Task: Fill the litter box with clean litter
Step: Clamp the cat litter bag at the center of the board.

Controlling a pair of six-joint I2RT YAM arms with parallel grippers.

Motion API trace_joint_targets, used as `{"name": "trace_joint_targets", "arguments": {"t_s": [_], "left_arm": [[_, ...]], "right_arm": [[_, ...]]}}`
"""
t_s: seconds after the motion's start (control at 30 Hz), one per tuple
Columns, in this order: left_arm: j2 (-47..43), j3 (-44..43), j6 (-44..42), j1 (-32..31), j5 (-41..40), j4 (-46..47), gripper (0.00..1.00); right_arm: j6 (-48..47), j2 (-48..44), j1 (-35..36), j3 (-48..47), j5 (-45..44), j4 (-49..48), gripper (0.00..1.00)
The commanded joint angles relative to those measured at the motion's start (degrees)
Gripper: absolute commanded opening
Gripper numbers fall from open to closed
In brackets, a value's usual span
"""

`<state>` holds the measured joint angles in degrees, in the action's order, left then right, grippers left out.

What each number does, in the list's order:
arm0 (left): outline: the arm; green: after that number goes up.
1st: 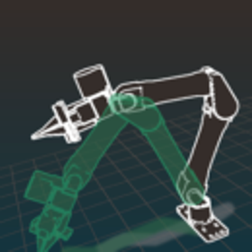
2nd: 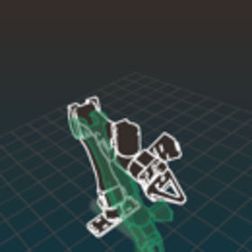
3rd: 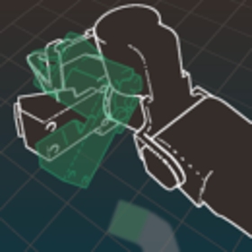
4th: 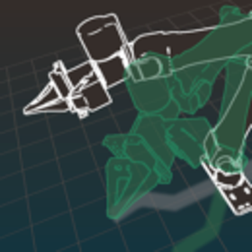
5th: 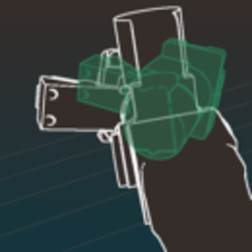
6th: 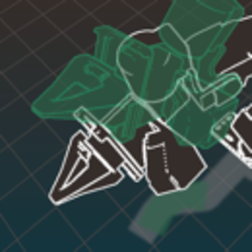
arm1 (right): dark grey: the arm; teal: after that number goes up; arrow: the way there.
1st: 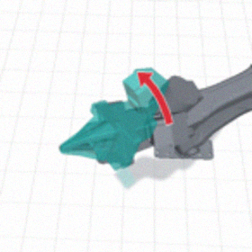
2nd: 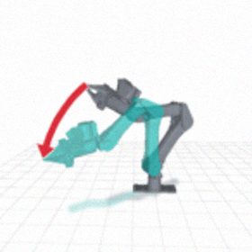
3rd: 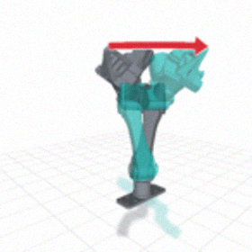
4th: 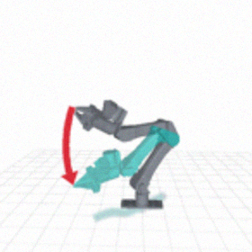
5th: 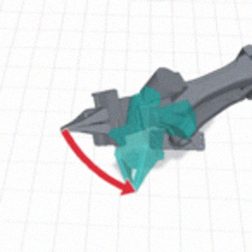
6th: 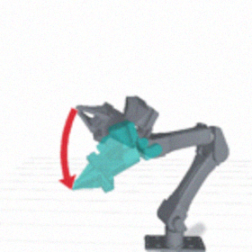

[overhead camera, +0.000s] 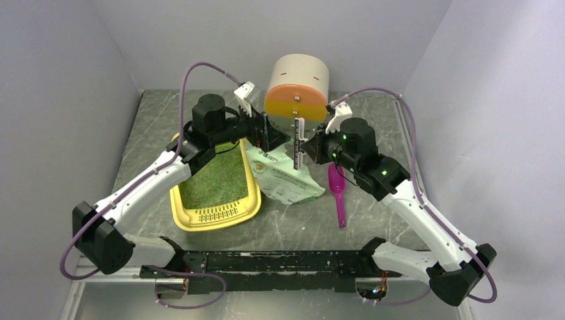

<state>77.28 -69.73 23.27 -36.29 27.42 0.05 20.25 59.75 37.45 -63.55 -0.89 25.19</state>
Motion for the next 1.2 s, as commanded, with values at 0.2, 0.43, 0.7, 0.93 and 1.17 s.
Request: {"name": "trace_joint_targets", "arguments": {"t_s": [0.2, 0.43, 0.7, 0.93, 1.17], "left_arm": [[-8.3, 8.1, -50.2, 0.4, 15.4, -13.3, 0.97], [-4.7, 9.0, -72.1, -0.4, 20.3, -18.3, 0.92], [1.9, 5.5, -79.8, -4.2, 13.6, -21.7, 0.90], [4.2, 6.5, -78.5, -5.5, 9.3, -18.5, 0.84], [9.4, 2.3, -77.4, -5.5, 8.5, -22.3, 0.62]], "right_arm": [[-10.6, -0.6, 0.0, -14.6, -6.7, 20.8, 0.00], [-13.3, -0.7, -0.1, -17.8, -0.7, 27.9, 0.00], [-16.2, -0.5, -0.1, -16.1, 5.8, 30.7, 0.00], [-21.1, -0.1, -0.1, -12.5, 7.0, 31.1, 0.00], [-28.4, -0.2, 0.0, -11.4, 7.0, 31.5, 0.00]]}}
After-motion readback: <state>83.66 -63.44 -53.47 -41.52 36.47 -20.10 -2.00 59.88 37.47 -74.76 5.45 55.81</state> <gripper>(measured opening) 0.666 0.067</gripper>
